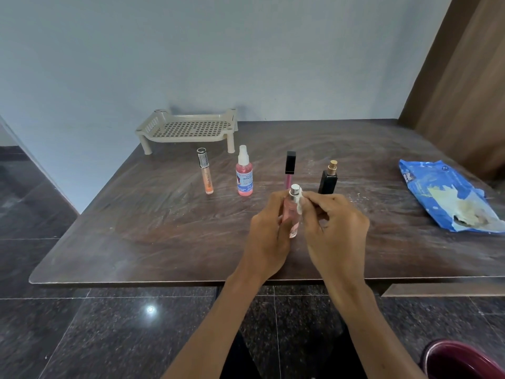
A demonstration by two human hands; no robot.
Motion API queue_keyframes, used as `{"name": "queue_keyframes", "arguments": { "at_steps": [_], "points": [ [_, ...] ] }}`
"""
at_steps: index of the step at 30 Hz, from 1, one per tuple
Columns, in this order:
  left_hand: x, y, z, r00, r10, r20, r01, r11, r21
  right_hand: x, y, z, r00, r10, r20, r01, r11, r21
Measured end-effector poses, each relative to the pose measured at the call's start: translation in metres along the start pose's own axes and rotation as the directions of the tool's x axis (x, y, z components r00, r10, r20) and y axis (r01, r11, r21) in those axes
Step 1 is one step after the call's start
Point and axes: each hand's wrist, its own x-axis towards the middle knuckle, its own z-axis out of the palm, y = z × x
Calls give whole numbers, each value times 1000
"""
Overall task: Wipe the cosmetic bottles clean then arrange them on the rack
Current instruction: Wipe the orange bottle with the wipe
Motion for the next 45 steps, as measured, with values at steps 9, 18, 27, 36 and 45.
{"name": "queue_keyframes", "arguments": {
  "at_steps": [9, 18, 27, 36, 45],
  "points": [
    [0, -2, 1, 1000, -12, 12, 12, 1000, 10, 5, 1, 0, 999, -18, 36, 19, 999, -31],
    [0, 0, 0, 1000, -25, -1, 25, 999, 24, 10, -1, 3, 998, 19, 60, -17, 1000, -22],
    [-1, -2, 0, 998, -60, 12, 60, 998, 30, -1, -1, -8, 997, -13, 74, 13, 1000, 0],
    [-2, 4, -39, 973, -178, -147, 159, 979, -130, -20, -5, -15, 979, 168, 116, -190, 955, 227],
    [40, -45, -158, 852, -236, -467, 289, 956, 44, -36, -11, -4, 950, 241, 196, -282, 934, 218]
  ]
}}
